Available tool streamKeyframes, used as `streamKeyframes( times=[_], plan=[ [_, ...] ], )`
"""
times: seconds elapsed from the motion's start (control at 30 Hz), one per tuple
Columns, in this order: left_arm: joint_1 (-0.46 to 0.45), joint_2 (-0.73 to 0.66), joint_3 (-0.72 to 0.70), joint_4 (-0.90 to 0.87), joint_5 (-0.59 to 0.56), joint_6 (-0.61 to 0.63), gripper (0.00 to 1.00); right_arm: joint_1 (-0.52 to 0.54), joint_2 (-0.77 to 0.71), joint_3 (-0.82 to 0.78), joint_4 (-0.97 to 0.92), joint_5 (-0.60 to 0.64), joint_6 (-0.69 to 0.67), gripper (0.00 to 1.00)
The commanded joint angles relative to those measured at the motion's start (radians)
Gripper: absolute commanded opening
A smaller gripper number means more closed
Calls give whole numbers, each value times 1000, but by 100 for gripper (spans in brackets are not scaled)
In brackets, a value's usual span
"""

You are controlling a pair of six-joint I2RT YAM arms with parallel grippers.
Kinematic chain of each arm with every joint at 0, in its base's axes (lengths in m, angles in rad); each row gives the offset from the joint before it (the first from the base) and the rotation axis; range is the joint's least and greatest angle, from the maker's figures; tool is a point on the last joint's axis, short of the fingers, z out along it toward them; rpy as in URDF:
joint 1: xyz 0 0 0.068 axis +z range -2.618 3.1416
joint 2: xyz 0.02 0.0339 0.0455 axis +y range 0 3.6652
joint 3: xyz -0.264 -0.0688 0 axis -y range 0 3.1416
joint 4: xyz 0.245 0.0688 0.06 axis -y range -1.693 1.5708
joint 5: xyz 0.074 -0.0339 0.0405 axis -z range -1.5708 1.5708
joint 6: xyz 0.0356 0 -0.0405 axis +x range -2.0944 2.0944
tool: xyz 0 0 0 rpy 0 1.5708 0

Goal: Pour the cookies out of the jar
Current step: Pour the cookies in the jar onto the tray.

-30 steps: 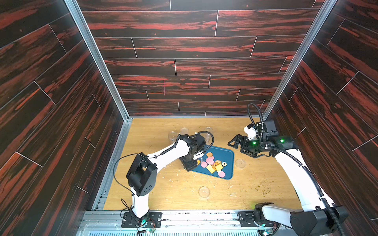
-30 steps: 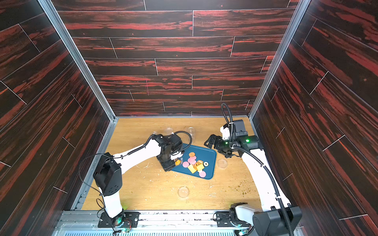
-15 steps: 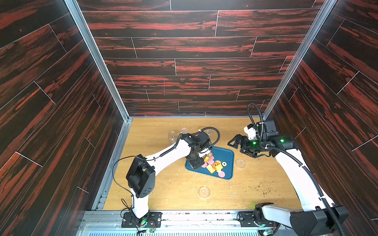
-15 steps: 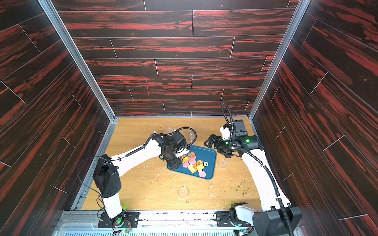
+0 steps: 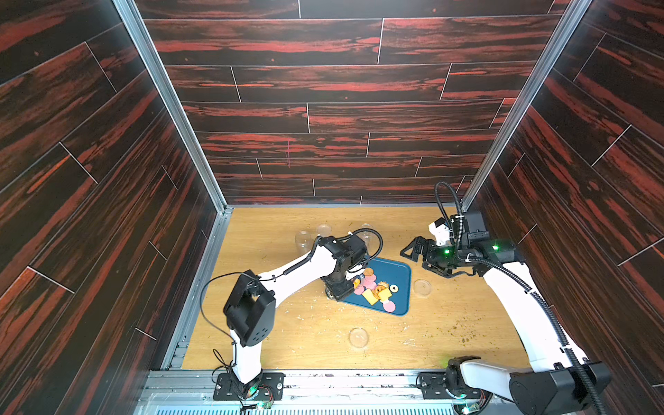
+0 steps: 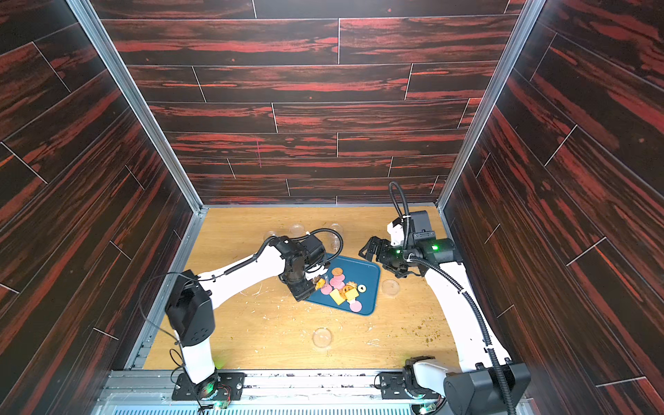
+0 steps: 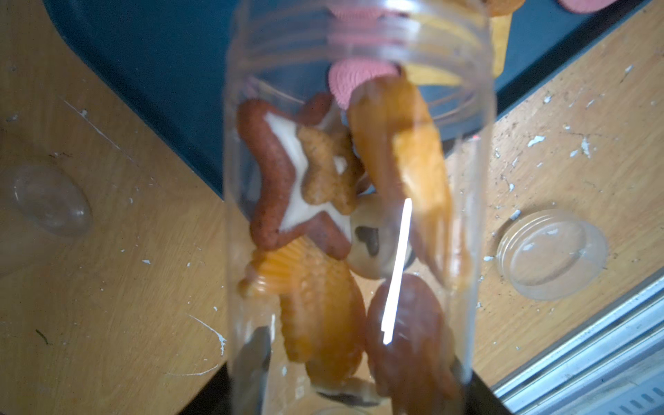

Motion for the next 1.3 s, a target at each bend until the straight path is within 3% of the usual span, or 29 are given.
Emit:
streamKeyframes(
  times=[0.0,0.17,0.27,0.43,0.57,0.7,0.8,0.9,1.03,1.27],
  plan=[
    [-5,-82,-59,77,-1,-17,37,-2,-20,-17,-10,-7,-4,98],
    [-11,5,74,-131,-40,-2,37,-3,-34,-22,-7,-5,3,98],
    [-11,-13,21,-68,-79,18,37,-3,-38,-28,-10,-8,4,98],
    [-10,58,187,-138,1,-16,37,-3,-50,-42,-5,-9,12,98],
    [-10,10,53,-68,-39,-18,37,-3,-63,-58,-1,-2,11,98],
    [-10,-11,87,-79,27,-47,37,-3,-66,-67,4,-8,17,98],
    [-11,-18,30,-14,-27,-40,37,-3,-58,-64,10,-9,14,98],
    [-14,27,64,-158,-39,-10,37,-4,-44,-44,0,-13,3,98],
    [-19,-24,-12,-104,-122,-9,38,-4,-43,-40,-4,0,-1,98],
    [-19,77,103,-188,-55,-21,38,-4,-21,-26,3,-14,-3,98]
  ],
)
